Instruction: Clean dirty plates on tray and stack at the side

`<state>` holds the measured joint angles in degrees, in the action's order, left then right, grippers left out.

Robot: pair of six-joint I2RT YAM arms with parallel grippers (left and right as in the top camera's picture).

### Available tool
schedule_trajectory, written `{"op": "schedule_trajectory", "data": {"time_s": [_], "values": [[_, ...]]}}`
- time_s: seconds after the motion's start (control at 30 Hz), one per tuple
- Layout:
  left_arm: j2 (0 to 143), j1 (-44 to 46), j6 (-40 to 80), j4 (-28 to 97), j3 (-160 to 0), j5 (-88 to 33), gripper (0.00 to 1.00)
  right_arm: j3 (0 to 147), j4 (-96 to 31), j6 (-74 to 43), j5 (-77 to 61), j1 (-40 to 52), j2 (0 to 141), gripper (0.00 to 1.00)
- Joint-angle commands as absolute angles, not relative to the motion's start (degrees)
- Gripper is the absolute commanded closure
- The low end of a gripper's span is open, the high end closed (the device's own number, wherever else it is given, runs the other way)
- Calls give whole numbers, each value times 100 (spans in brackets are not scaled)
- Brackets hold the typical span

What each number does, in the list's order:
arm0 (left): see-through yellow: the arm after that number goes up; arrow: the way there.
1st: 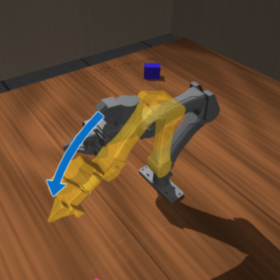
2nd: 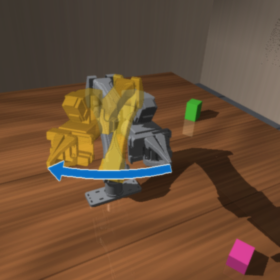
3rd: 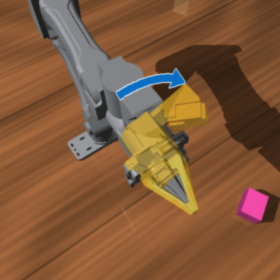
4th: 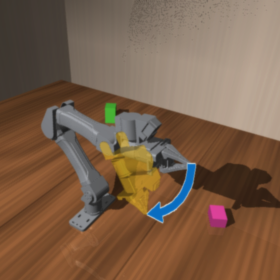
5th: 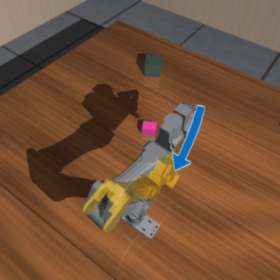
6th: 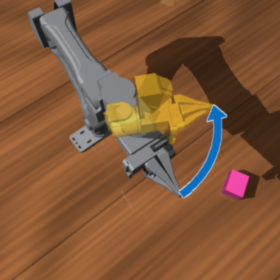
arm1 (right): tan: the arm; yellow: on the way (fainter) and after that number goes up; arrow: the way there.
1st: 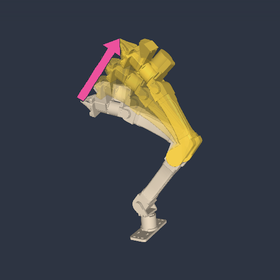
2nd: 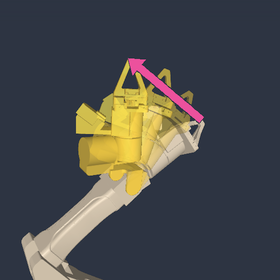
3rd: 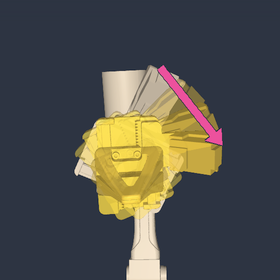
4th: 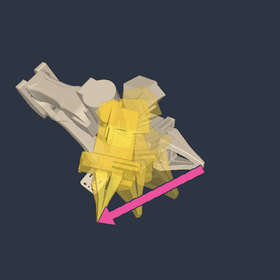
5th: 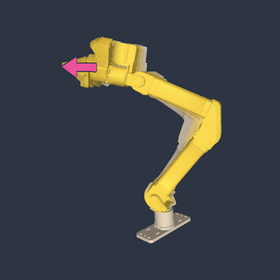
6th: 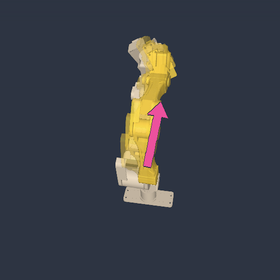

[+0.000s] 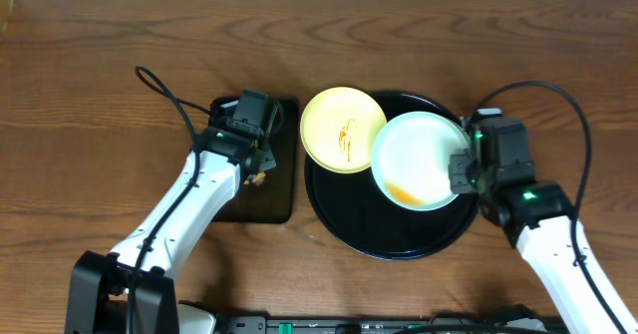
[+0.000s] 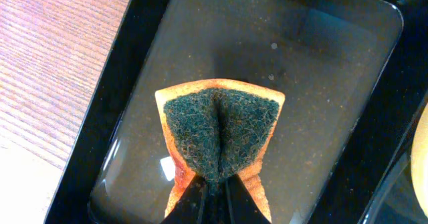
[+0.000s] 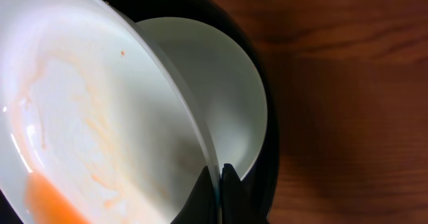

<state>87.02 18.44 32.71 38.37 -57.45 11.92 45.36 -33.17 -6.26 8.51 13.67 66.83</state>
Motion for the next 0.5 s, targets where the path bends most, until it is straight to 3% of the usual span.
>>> {"op": "schedule_trajectory", "data": {"time_s": [0.0,0.47], "values": [[8691,1817,3194,3833,-5690,1201,93,4694,-3291,-506,1568,1811,6595,99],[8691,1817,3194,3833,-5690,1201,92,4694,-2744,-27,4036,3789,6595,99]]}}
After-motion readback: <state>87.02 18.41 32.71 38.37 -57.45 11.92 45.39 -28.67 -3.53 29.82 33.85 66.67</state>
